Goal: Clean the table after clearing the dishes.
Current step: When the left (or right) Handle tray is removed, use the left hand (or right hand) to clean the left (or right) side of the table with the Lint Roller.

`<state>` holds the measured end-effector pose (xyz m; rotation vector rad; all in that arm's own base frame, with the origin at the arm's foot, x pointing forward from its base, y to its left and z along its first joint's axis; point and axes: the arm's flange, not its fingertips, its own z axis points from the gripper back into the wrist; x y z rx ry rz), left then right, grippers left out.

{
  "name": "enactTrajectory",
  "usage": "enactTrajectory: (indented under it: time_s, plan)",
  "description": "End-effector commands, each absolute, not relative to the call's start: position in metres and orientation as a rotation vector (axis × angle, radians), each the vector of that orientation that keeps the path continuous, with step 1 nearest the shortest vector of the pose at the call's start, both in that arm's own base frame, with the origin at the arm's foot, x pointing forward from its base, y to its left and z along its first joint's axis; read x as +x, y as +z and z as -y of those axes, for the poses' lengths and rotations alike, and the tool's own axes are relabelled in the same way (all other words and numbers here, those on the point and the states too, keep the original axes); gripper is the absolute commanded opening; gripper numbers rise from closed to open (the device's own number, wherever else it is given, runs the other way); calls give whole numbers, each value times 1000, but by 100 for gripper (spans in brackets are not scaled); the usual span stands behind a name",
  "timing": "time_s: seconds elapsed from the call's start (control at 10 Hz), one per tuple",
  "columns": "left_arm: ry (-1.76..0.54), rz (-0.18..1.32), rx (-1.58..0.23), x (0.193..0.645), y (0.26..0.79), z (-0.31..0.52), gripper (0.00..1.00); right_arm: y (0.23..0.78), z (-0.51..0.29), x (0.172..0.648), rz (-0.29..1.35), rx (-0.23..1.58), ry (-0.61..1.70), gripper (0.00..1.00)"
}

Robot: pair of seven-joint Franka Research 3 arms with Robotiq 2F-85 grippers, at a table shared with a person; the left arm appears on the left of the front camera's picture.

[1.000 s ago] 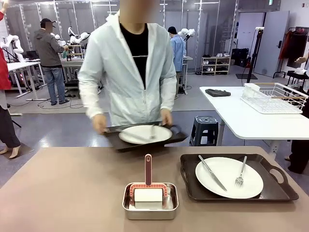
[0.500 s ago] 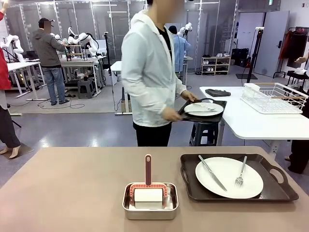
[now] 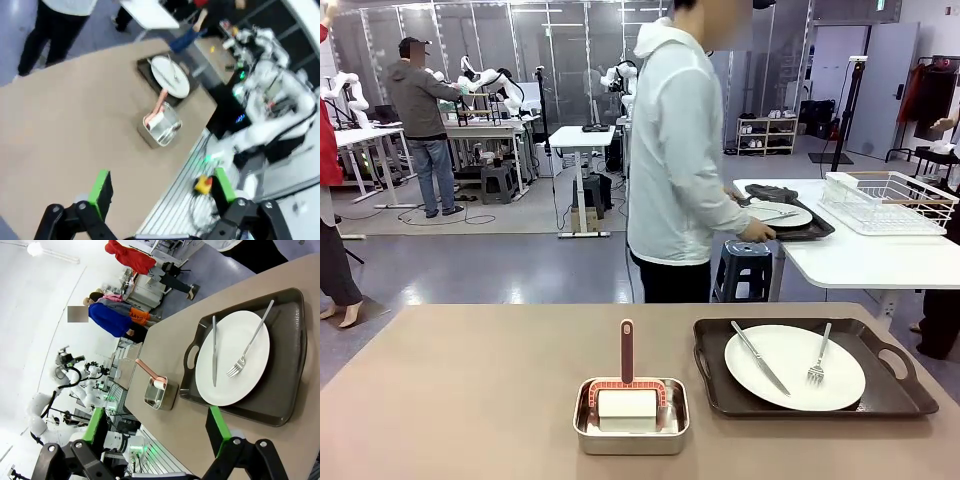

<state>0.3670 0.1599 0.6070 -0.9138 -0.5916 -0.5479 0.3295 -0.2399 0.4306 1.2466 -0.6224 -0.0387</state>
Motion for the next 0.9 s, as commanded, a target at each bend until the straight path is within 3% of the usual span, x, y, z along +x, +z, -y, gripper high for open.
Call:
enactTrajectory:
  time_s: [0.0,0.2,0.4,0.6,0.8]
  plan:
    - [-808,548,-632,391,644,-81,100,433,240,327,630,1250,-33,100]
    - [-1116,398,-411,410,661,37,100,433,240,327,630,1250,-33,100]
    - [-1276,246,-285,417,635,121,100,433,240,327,630,1250,-33,100]
    - [-1361,127,-228,416,591,172,100,433,240,327,630,1250,-33,100]
    - [-1386,107,-251,414,570,189,100,433,240,327,630,1250,-33,100]
